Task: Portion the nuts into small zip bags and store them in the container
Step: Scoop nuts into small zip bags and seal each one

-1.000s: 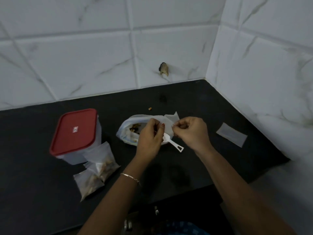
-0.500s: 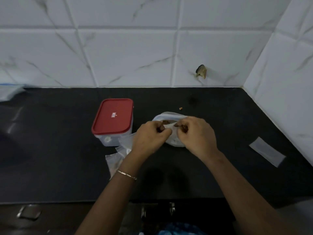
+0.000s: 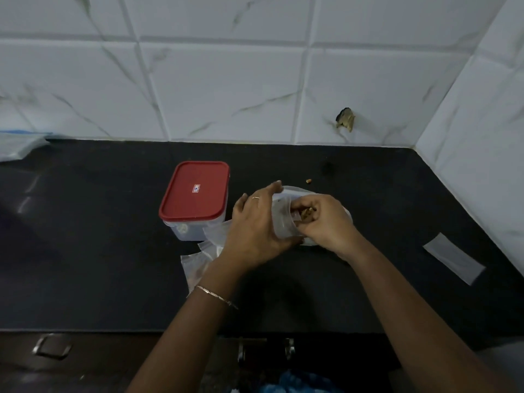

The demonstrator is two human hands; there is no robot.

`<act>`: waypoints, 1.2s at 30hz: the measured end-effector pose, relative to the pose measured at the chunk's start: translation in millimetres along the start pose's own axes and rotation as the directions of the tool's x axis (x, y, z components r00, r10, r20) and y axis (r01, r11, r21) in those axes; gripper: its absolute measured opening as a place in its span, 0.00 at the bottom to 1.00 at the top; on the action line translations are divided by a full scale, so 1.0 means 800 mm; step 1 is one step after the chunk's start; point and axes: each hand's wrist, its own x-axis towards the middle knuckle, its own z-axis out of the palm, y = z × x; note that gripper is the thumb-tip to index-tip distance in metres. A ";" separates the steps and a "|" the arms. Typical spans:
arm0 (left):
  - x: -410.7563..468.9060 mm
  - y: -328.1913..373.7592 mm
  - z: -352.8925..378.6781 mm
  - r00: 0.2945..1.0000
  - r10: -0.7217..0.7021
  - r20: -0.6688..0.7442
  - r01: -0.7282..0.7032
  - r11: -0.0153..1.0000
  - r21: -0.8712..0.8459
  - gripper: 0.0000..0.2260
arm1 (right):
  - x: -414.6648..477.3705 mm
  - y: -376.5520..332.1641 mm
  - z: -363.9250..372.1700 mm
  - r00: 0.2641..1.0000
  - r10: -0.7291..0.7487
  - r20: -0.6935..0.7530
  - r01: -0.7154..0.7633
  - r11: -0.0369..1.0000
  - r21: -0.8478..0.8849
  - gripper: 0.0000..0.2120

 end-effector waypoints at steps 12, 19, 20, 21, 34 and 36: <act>0.004 -0.010 0.039 0.994 -0.047 0.102 0.061 0.990 -0.130 0.30 | -0.020 0.023 -0.004 0.993 -0.052 -0.102 0.050 0.998 -0.024 0.07; -0.003 -0.016 0.064 0.971 -0.218 0.098 0.237 0.930 -0.281 0.24 | -0.033 0.108 -0.020 0.908 0.242 -0.342 -0.204 0.968 0.143 0.06; -0.006 -0.017 0.069 0.970 -0.234 0.071 0.244 0.924 -0.295 0.23 | -0.037 0.124 -0.020 0.900 0.285 -0.329 -0.264 0.959 0.108 0.06; -0.008 -0.018 0.074 0.968 -0.247 0.041 0.247 0.920 -0.305 0.22 | -0.042 0.139 -0.018 0.895 0.323 -0.308 -0.316 0.946 0.075 0.08; -0.020 -0.028 0.104 0.952 -0.299 -0.060 0.255 0.889 -0.381 0.17 | -0.053 0.168 -0.003 0.940 0.175 -0.292 -0.175 0.984 0.024 0.02; -0.018 -0.028 0.104 0.955 -0.297 -0.021 0.260 0.865 -0.429 0.14 | -0.040 0.153 -0.012 0.962 0.007 -0.275 -0.021 0.998 -0.051 0.04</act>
